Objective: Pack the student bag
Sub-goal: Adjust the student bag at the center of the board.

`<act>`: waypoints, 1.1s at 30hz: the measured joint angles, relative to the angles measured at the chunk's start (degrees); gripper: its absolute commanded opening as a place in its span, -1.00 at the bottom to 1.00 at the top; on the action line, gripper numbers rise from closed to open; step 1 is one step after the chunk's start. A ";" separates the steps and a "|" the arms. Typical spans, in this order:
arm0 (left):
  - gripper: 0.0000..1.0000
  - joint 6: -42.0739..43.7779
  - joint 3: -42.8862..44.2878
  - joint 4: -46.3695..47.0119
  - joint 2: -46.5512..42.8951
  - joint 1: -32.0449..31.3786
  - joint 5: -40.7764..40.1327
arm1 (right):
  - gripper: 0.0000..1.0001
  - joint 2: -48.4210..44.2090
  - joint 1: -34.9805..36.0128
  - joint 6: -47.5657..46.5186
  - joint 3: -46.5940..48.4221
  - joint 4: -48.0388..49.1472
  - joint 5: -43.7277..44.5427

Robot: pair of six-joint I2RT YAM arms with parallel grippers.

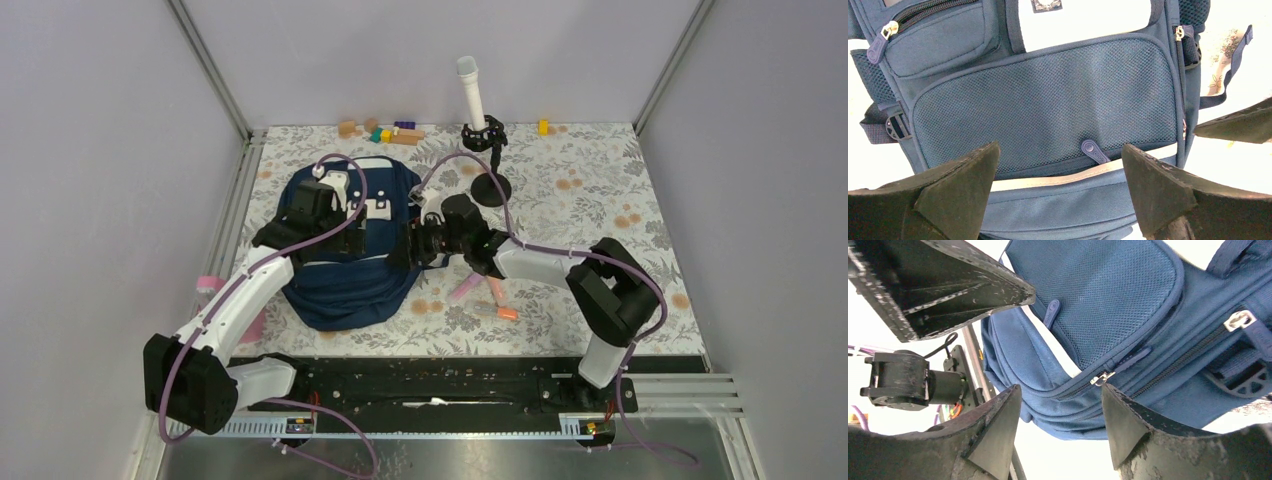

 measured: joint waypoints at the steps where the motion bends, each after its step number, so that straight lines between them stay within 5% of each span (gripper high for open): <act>1: 0.98 0.02 0.00 0.00 0.09 0.00 -0.02 | 0.37 -0.79 0.04 -1.03 -0.04 -0.92 0.52; 7: 0.98 0.26 0.00 0.00 0.39 0.00 -0.17 | 0.38 -3.56 -2.40 -8.59 -0.04 -2.45 0.66; 14: 0.98 0.44 0.00 -0.02 0.39 0.00 -0.17 | 0.42 0.31 -9.42 -20.81 2.64 -1.36 -9.49; 33: 0.98 0.46 0.00 -0.44 -1.57 0.13 -0.11 | 0.51 6.97 -6.91 -46.07 9.53 -5.88 -21.55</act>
